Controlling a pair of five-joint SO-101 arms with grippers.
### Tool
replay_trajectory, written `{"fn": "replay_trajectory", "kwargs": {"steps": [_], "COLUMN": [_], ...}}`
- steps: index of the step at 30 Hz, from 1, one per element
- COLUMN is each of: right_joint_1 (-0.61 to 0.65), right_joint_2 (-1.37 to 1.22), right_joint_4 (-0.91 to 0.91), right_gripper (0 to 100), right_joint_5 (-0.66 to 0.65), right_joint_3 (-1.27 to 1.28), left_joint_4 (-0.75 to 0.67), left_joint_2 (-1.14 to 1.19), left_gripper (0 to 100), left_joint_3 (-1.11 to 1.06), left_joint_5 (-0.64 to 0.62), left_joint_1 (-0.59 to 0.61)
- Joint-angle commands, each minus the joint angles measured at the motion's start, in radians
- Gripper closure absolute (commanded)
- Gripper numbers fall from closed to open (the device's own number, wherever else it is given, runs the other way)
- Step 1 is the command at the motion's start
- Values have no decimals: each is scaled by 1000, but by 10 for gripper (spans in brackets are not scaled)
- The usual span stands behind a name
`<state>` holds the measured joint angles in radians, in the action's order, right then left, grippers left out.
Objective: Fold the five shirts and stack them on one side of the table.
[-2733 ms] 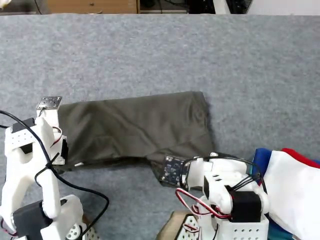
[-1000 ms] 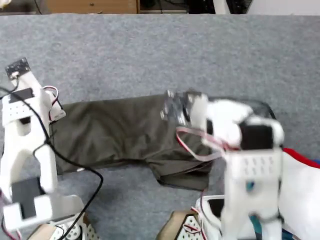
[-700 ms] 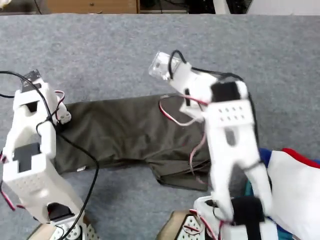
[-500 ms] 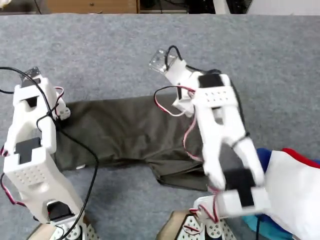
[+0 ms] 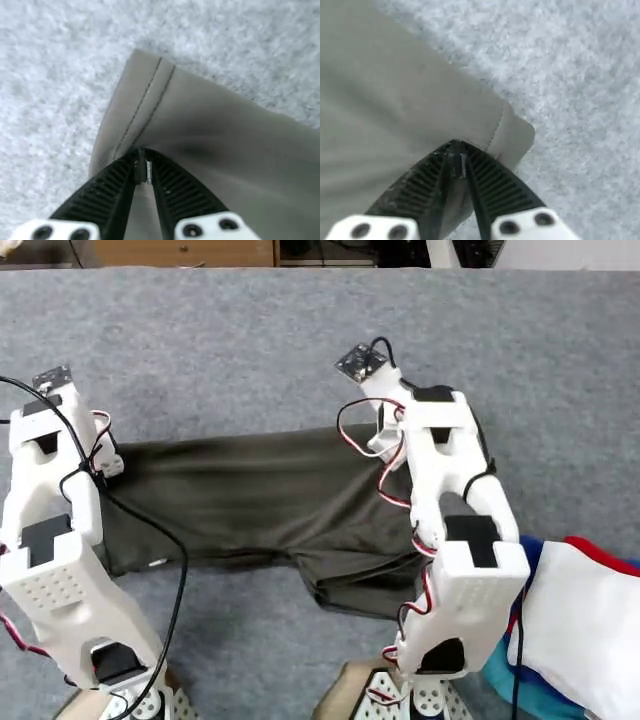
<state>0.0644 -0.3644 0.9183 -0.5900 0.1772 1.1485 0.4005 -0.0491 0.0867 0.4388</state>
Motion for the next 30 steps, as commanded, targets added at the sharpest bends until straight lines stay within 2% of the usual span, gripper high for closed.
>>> {"fn": "replay_trajectory", "kwargs": {"steps": [1, 5, 12, 18, 21, 24, 27, 30], "right_joint_1": [2, 25, 22, 19, 33, 76, 137, 185], "right_joint_2": [16, 134, 443, 665, 796, 940, 1084, 1188], "right_joint_4": [3, 81, 221, 402, 434, 456, 489, 516], "right_gripper": [993, 993, 993, 993, 993, 993, 993, 984], "right_joint_5": [-38, -69, -71, -173, -267, -381, -459, -499], "right_joint_3": [-47, -42, -41, 35, 173, 348, 515, 639], "left_joint_4": [8, 89, 307, 470, 479, 434, 322, 150], "left_joint_2": [-15, -15, -15, -36, -134, -305, -516, -696], "left_gripper": [981, 981, 981, 982, 982, 982, 982, 981], "left_joint_3": [66, 164, 404, 485, 404, 230, -31, -315], "left_joint_5": [21, 18, 26, 80, 97, 101, 133, 130], "left_joint_1": [15, -25, -181, -227, -224, -226, -229, -181]}}
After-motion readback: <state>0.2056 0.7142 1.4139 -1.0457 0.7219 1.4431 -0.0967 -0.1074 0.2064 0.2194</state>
